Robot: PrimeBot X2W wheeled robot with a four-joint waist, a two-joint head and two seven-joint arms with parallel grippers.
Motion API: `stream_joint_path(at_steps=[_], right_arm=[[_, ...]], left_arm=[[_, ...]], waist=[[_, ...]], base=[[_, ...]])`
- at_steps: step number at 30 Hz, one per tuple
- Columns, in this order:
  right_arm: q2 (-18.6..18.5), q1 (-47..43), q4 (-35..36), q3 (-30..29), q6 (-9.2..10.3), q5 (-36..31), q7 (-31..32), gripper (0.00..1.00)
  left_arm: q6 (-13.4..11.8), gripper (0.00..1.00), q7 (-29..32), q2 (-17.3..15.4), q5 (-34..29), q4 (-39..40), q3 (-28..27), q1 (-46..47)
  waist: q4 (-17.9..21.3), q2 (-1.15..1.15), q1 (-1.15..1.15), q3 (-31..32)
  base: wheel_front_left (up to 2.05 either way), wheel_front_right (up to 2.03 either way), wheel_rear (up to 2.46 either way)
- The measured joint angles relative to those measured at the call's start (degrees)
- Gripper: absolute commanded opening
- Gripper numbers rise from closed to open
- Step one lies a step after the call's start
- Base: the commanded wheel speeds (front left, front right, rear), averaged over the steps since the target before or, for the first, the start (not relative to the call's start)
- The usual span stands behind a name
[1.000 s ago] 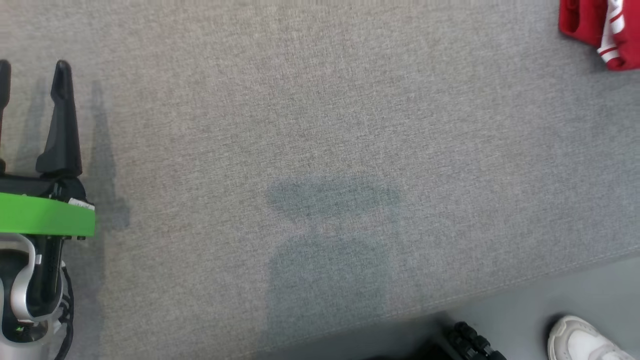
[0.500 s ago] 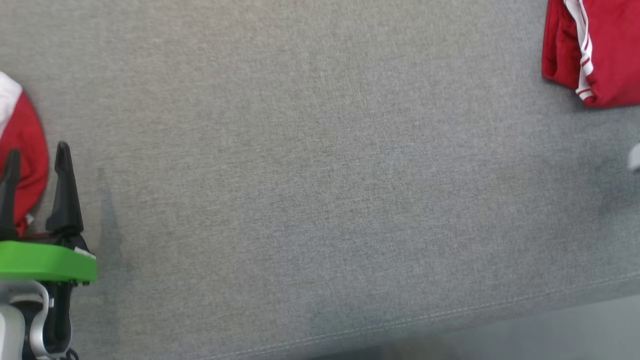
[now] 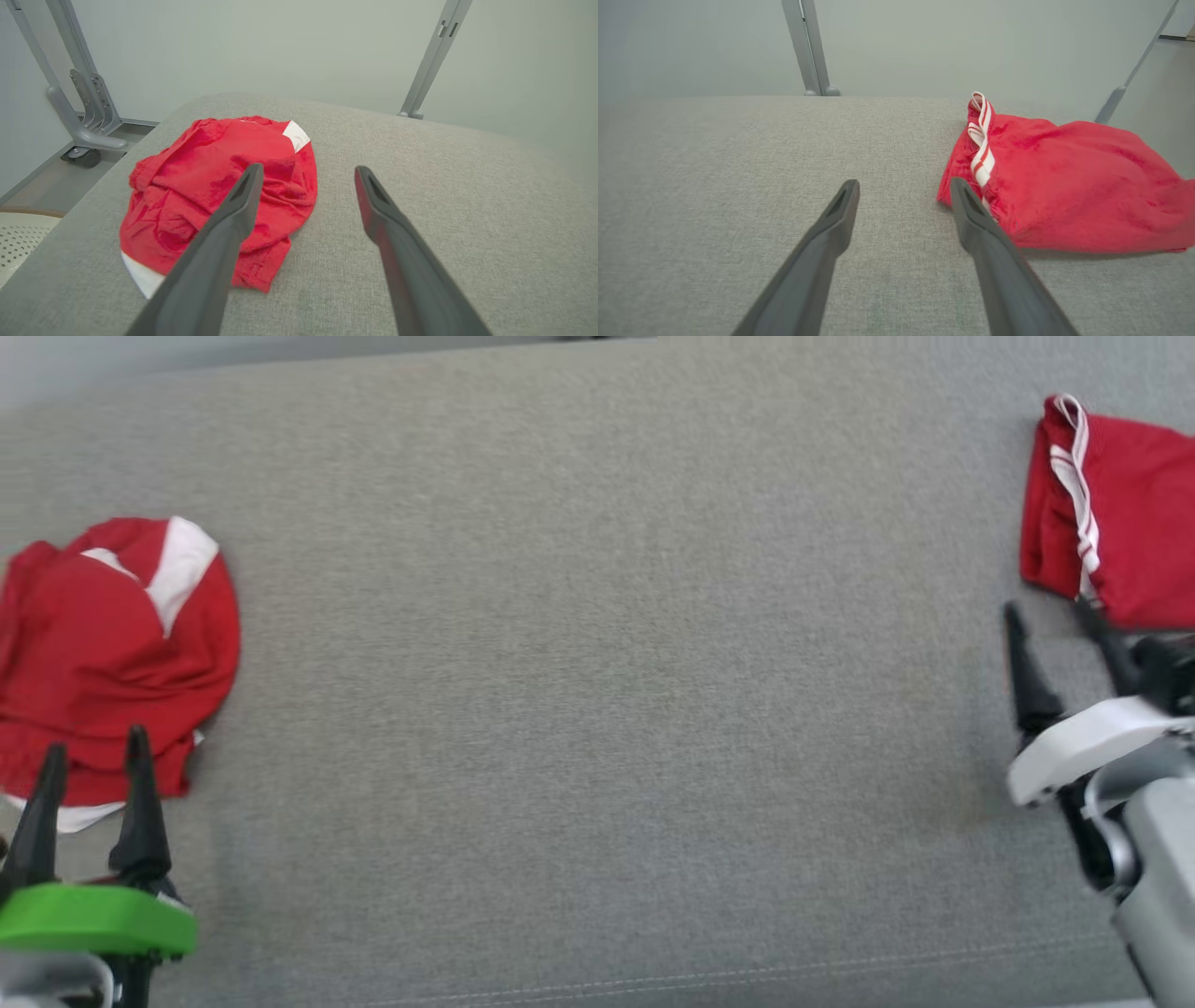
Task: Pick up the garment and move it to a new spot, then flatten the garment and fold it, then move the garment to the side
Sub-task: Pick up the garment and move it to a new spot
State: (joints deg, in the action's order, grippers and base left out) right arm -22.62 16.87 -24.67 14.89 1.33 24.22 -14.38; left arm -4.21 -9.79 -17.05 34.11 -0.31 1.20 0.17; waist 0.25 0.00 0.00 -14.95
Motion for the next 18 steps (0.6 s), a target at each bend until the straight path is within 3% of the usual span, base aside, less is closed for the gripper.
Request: stream_joint_path(at_steps=[2, 6, 12, 18], right_arm=[[1.5, -1.6, 1.3, 3.7, -2.04, -1.1, -0.1, 1.0], [2.9, -3.4, 2.2, 7.4, -3.83, -2.7, -0.1, 1.0], [3.1, -6.3, 2.6, 7.9, -3.89, -2.6, -0.1, 1.0], [2.9, -9.6, 4.2, 6.9, -2.75, -2.1, 0.0, 1.0]], left_arm=[[-0.1, 1.0, -0.7, 0.2, 0.5, -1.2, -1.6, -2.9], [-0.6, 1.0, -1.1, 0.2, 0.6, -2.2, -3.6, -6.6], [-0.6, 1.0, -0.3, -0.5, 0.6, -2.4, -3.1, -9.8], [0.1, 1.0, 0.9, -1.8, 0.7, -0.9, -2.9, -10.4]], waist=[[-2.0, 0.0, 0.0, 2.0], [-4.7, 0.0, 0.0, 4.8], [-9.3, 0.0, 0.0, 9.1], [-14.5, 0.0, 0.0, 12.2]], base=[[0.0, 0.0, 0.0], [0.0, 0.0, 0.0], [0.0, 0.0, 0.0], [0.0, 0.0, 0.0]])
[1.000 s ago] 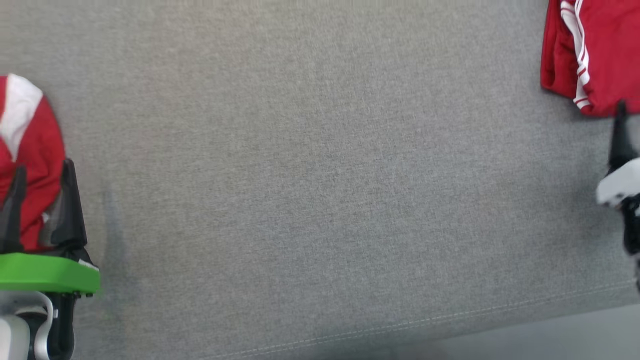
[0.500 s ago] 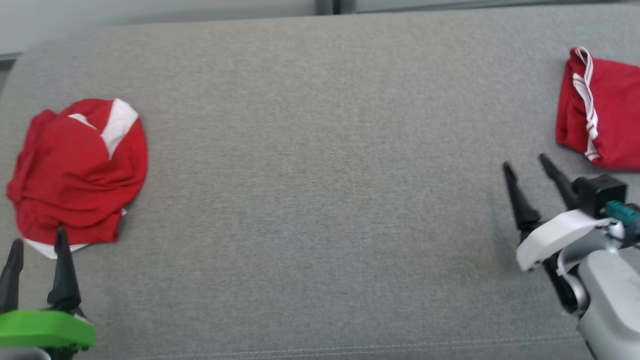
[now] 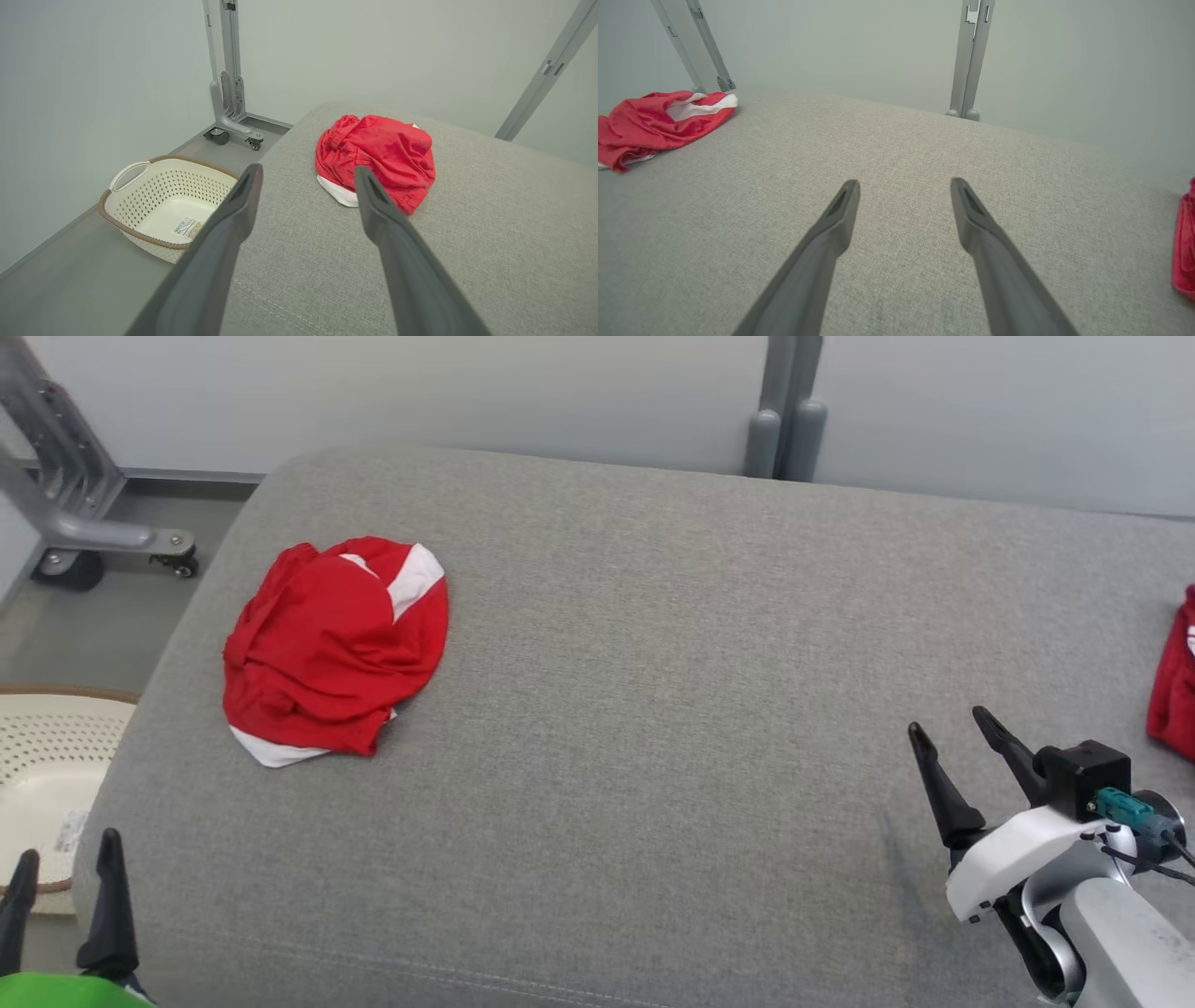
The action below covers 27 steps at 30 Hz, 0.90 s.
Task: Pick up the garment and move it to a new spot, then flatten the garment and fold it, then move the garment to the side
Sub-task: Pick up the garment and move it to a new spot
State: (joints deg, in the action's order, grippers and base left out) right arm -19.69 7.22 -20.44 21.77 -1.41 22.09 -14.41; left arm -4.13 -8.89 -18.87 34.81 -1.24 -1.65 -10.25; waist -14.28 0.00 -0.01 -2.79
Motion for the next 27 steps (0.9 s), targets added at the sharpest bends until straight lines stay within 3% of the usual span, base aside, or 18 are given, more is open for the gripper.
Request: stream_joint_path(at_steps=[7, 11, 16, 20, 24, 27], right_arm=[[0.9, -0.4, 3.4, 1.1, 0.59, 0.0, 1.5, 1.0], [-0.2, -0.6, 5.9, 0.6, 1.52, -0.1, 2.6, 1.0], [-2.0, -0.3, 9.6, -0.2, 2.04, -0.6, 4.5, 1.0], [-3.0, 0.7, 11.4, -0.4, 2.53, -1.2, 5.7, 1.0], [-3.8, 2.6, 14.1, -0.4, 2.53, -1.5, 7.2, 1.0], [-3.9, 4.3, 16.0, -0.4, 2.58, -2.0, 8.1, 1.0]], left_arm=[[-0.1, 1.0, 0.1, -1.1, 2.7, 0.9, -3.9, -4.0], [1.6, 1.0, 2.3, -2.2, 5.1, 2.6, -3.9, -3.1], [4.1, 1.0, 10.5, -5.8, 9.1, 2.2, -2.1, 2.4], [4.5, 1.0, 17.4, -7.6, 12.5, 0.3, -0.9, 7.3], [4.1, 1.0, 25.5, -8.2, 19.0, -3.0, -1.0, 13.8], [2.2, 1.0, 29.4, -9.1, 22.2, -5.2, -3.2, 18.5]], waist=[[-3.5, 0.0, 0.0, 2.9], [-3.9, 0.0, 0.0, 2.2], [-3.6, 0.0, 0.0, -0.2], [-2.9, 0.0, 0.0, -2.4], [-1.6, 0.0, 0.0, -5.4], [-0.1, 0.0, 0.0, -7.5]], base=[[0.0, 0.0, 0.0], [0.0, 0.0, 0.0], [0.0, 0.0, 0.0], [0.0, 0.0, 0.0], [0.0, 0.0, 0.0], [0.0, 0.0, 0.0]])
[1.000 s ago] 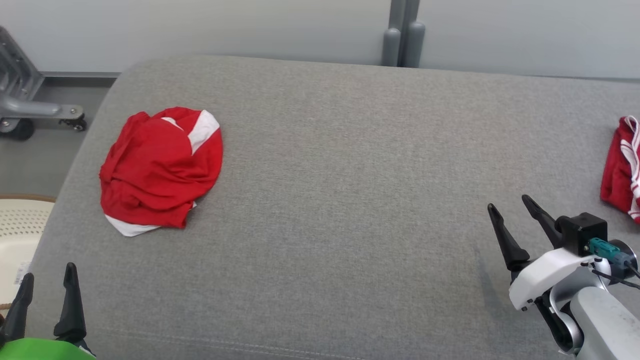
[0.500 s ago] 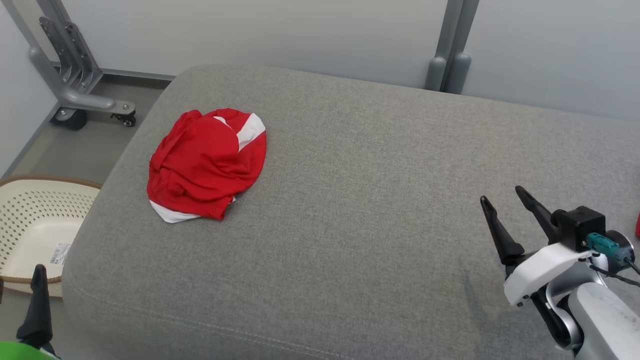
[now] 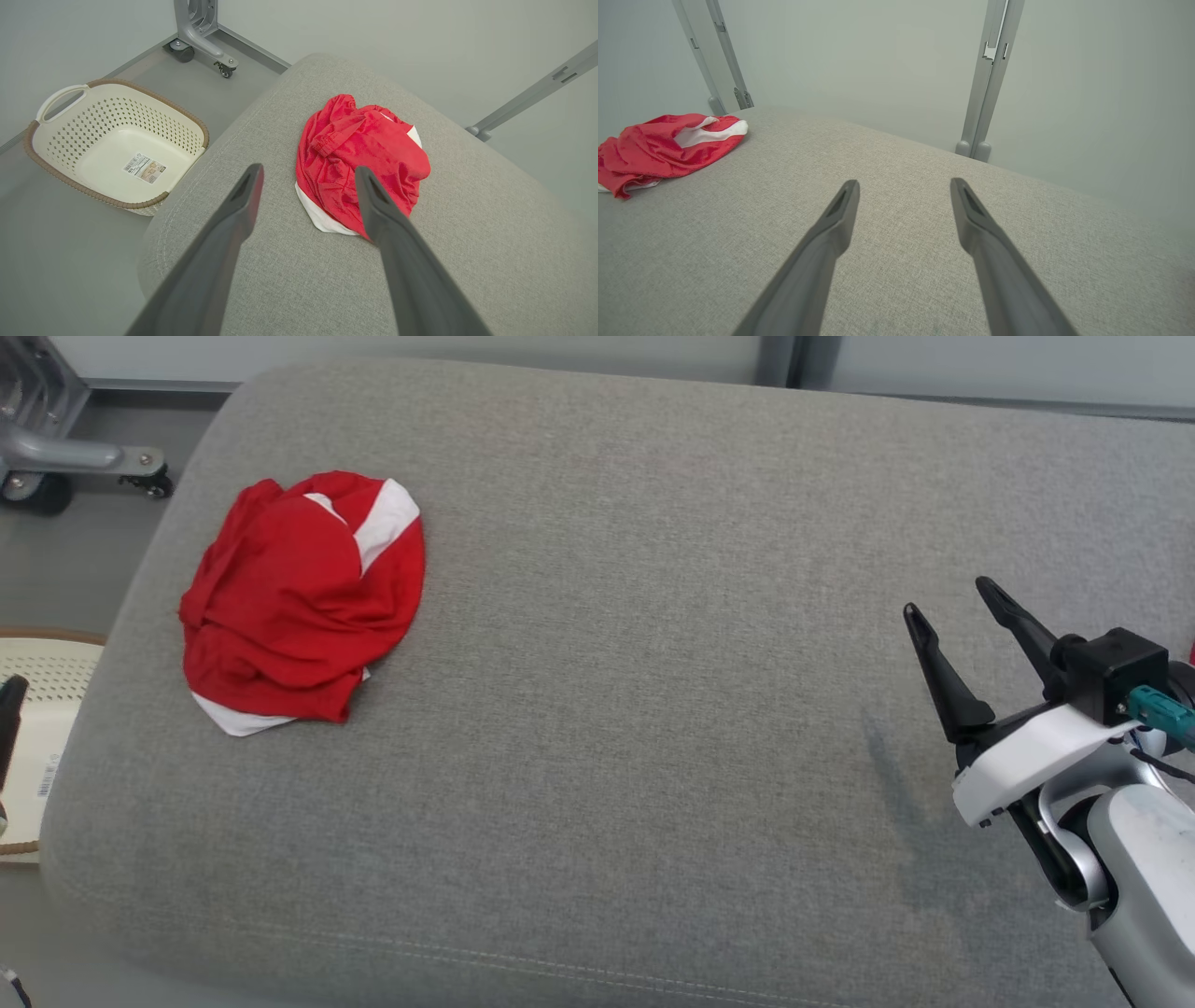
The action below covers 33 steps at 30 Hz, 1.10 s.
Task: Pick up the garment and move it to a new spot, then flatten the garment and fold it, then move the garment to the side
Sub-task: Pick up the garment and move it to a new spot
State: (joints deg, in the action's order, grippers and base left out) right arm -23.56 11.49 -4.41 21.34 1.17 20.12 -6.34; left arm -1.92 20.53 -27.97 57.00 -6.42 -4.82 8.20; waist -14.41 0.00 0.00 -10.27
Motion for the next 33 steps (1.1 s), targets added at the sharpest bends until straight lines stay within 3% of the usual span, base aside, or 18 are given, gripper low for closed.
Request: stream_joint_path(at_steps=[8, 14, 20, 27, 28, 29, 30, 33], right_arm=[[-1.0, 2.0, 3.4, -1.4, 1.03, -0.1, 1.1, 1.0], [-1.0, 3.7, 4.0, -2.2, 1.45, -0.1, 1.1, 1.0], [-1.1, 3.6, 3.9, -3.1, 1.57, -0.1, 0.9, 1.0], [-1.8, 3.6, 3.9, -3.8, 1.94, -0.1, 0.8, 1.0], [-1.9, 3.6, 3.8, -3.9, 1.96, -0.1, 0.8, 1.0], [-1.9, 3.6, 3.8, -3.9, 1.94, -0.1, 0.8, 1.0], [-2.0, 3.6, 3.7, -3.9, 1.94, -0.1, 0.8, 1.0], [-1.9, 3.6, 3.5, -3.8, 1.94, -0.1, 0.8, 1.0]], left_arm=[[-3.1, 1.0, 6.3, -3.3, 2.8, -4.2, -3.7, 7.3], [-3.6, 1.0, 7.7, -3.6, 3.5, -8.3, -5.4, 10.4], [-3.7, 1.0, 8.9, -3.3, 3.4, -11.7, -3.9, 12.5], [-3.7, 1.0, 11.2, -2.7, 2.4, -15.5, -0.6, 13.8], [-3.7, 0.93, 11.4, -2.3, 2.3, -16.0, -0.2, 14.1], [-3.7, 0.25, 11.8, -1.8, 2.3, -16.5, 0.2, 14.4], [-3.7, 0.0, 11.7, -1.6, 2.3, -16.8, 0.3, 14.8], [-3.5, 0.0, 11.6, -1.5, 2.4, -16.6, 0.6, 16.3]], waist=[[5.3, 0.0, 0.0, -5.4], [10.1, 0.0, 0.0, -8.9], [14.3, 0.0, 0.01, -11.6], [16.3, 0.0, 0.01, -14.1], [16.3, 0.0, 0.01, -14.1], [16.2, 0.0, 0.01, -14.1], [16.1, 0.0, 0.01, -14.0], [15.6, 0.0, 0.01, -13.4]], base=[[0.0, 0.0, 0.0], [0.0, 0.0, 0.0], [0.0, 0.0, 0.0], [0.0, 0.0, 0.0], [0.0, 0.0, 0.0], [0.0, 0.0, 0.0], [0.0, 0.0, 0.0], [0.0, 0.0, 0.0]])
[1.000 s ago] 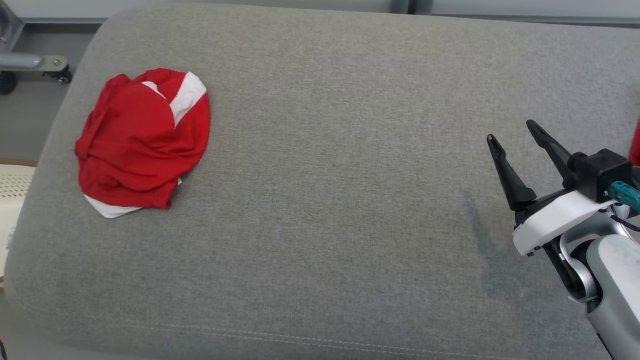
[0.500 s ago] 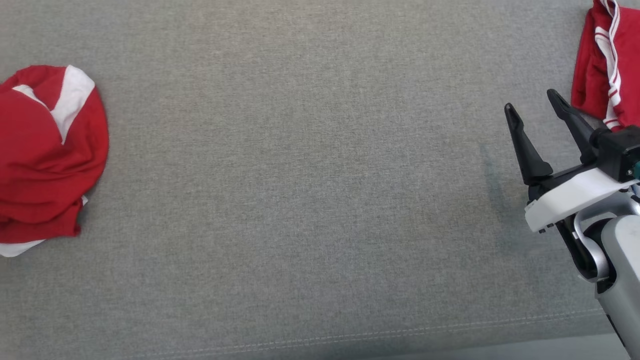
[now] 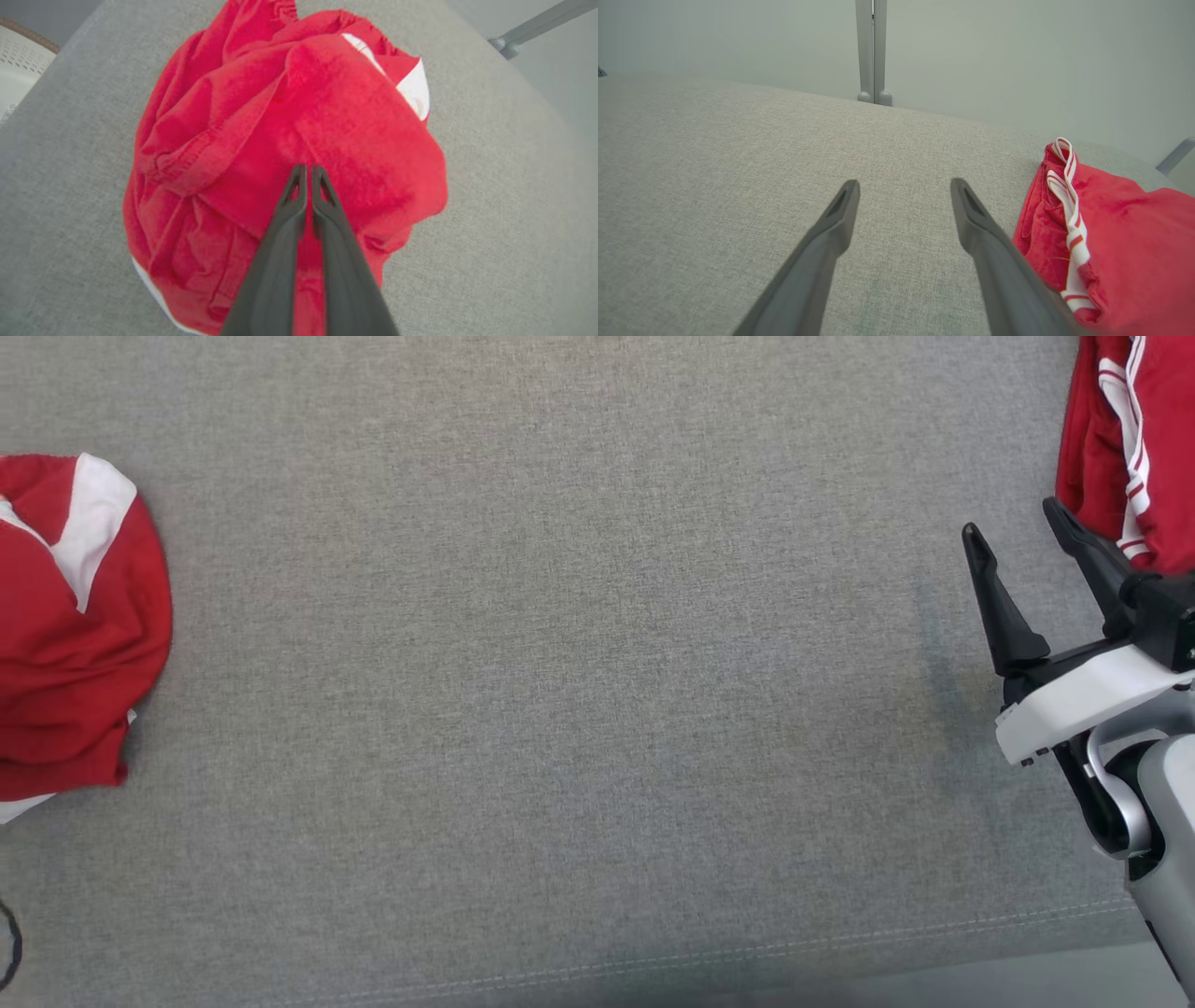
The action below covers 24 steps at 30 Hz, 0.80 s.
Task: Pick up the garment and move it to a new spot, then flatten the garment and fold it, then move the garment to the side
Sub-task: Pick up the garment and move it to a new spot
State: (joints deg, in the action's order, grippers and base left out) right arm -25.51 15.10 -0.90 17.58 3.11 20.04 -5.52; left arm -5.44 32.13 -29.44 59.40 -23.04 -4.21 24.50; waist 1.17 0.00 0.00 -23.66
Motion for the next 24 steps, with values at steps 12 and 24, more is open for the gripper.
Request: stream_joint_path(at_steps=[12, 24], right_arm=[[1.6, -0.2, -1.3, 2.5, -0.59, 0.1, -0.2, 1.0], [2.0, -3.2, -2.9, 1.4, 0.0, 0.7, -1.1, 1.0]], left_arm=[[7.9, 0.0, 0.1, 4.7, -2.5, 12.3, 11.1, 9.4], [5.7, 0.0, -4.8, -1.6, -7.7, 9.6, 5.5, 3.9]], waist=[[-2.2, 0.0, 0.0, 4.0], [-1.4, 0.0, 0.0, 7.0]], base=[[0.0, 0.0, 0.0], [0.0, 0.0, 0.0]])
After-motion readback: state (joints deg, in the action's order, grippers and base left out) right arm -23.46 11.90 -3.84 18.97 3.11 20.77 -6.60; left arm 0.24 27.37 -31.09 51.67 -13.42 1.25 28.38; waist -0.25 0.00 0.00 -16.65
